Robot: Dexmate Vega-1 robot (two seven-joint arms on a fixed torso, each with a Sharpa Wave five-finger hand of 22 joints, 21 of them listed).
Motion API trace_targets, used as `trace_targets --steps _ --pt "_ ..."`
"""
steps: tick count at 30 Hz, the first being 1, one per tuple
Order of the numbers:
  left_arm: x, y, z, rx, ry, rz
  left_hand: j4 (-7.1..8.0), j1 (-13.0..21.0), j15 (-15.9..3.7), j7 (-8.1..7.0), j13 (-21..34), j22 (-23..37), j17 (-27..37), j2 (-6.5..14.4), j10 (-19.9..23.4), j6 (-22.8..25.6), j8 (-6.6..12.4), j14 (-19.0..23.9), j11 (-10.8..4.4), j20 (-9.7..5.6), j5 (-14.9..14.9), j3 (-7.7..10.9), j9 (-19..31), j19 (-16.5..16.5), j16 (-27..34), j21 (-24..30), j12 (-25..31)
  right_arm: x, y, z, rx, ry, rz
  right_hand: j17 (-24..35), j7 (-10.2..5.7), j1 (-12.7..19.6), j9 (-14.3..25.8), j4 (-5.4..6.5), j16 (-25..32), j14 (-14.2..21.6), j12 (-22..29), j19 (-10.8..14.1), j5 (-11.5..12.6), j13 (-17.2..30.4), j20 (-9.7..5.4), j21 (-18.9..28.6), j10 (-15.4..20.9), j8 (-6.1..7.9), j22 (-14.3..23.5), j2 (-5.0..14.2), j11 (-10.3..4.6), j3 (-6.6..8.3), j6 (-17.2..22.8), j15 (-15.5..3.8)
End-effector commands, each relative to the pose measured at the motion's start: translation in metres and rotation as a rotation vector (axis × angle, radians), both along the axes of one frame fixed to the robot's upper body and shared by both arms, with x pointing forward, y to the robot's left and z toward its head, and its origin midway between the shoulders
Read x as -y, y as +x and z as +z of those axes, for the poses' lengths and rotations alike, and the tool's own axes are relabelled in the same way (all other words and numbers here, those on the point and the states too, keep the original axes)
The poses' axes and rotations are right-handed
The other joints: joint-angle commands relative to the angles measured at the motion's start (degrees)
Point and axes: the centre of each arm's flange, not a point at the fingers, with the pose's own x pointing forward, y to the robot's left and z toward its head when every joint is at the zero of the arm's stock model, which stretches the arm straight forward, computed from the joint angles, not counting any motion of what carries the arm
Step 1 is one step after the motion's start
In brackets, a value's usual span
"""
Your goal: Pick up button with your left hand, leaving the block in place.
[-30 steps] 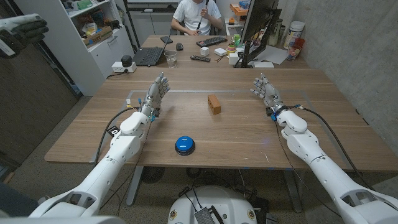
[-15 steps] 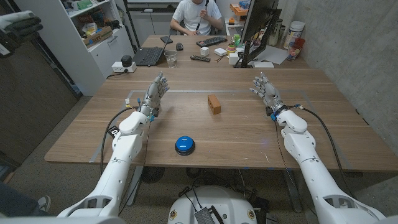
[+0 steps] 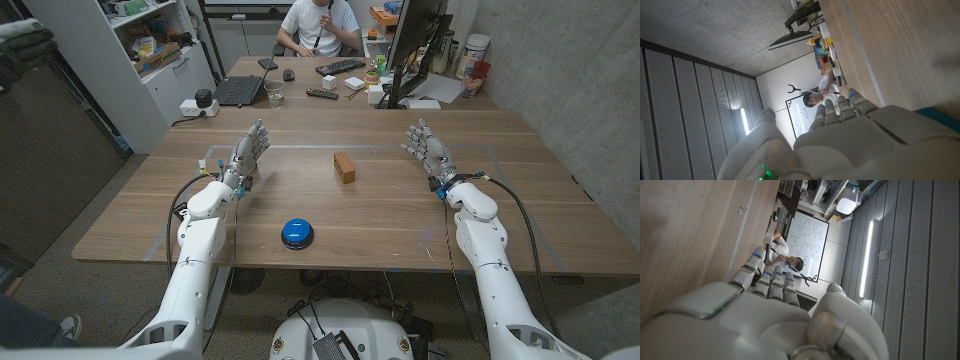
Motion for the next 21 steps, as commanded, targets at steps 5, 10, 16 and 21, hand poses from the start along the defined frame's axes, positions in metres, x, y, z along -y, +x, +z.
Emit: trace_targets --steps 5,10,16,21 --pt "-0.003 -0.032 0.018 0.024 0.201 0.122 -0.76 1.65 0.52 0.52 0.19 0.20 0.13 0.92 -0.41 -0.42 0.30 -0.08 0.64 0.85 0.36 1.12 0.30 -0.14 0.14 0.12 0.30 0.004 -0.017 -0.008 0.016 0.007 -0.011 0.09 -0.13 0.27 0.27 -0.07 0.25 0.48 0.14 0.64 0.38 0.33 0.06 0.06 0.57 0.38 0.14 -0.12 -0.02 0.18 0.43 0.20" --pt "-0.005 -0.038 0.018 0.014 0.235 0.149 -1.65 3.00 0.53 0.51 0.19 0.17 0.09 1.68 -0.43 -0.70 0.34 -0.09 0.50 1.17 0.33 1.94 0.32 -0.08 0.14 0.11 0.31 0.004 -0.017 -0.010 0.014 0.012 -0.009 0.09 -0.13 0.24 0.27 -0.08 0.28 0.55 0.14 0.66 0.37 0.33 0.09 0.04 0.59 0.38 0.14 -0.13 -0.05 0.17 0.43 0.21" --pt "0.000 -0.051 0.021 0.112 0.326 0.256 -4.98 7.61 0.47 0.48 0.24 0.17 -0.01 3.50 0.79 0.22 1.00 1.27 0.41 2.50 0.37 4.55 0.34 0.75 0.52 0.33 0.85 0.002 -0.017 -0.010 0.007 0.007 -0.004 0.08 -0.18 0.20 0.27 -0.09 0.31 0.62 0.13 0.64 0.37 0.33 0.11 0.00 0.57 0.40 0.14 -0.13 0.00 0.15 0.47 0.13" --pt "0.009 -0.067 0.030 0.164 0.459 0.340 -7.19 10.66 0.21 0.38 0.32 0.19 -0.06 4.38 2.53 1.45 1.35 2.80 -0.08 3.30 0.44 6.23 0.38 1.78 0.79 0.58 1.48 -0.003 -0.017 -0.009 0.009 -0.004 -0.002 0.07 -0.18 0.19 0.27 -0.11 0.31 0.63 0.14 0.61 0.38 0.33 0.27 -0.02 0.63 0.39 0.15 -0.12 0.08 0.15 0.46 0.09"
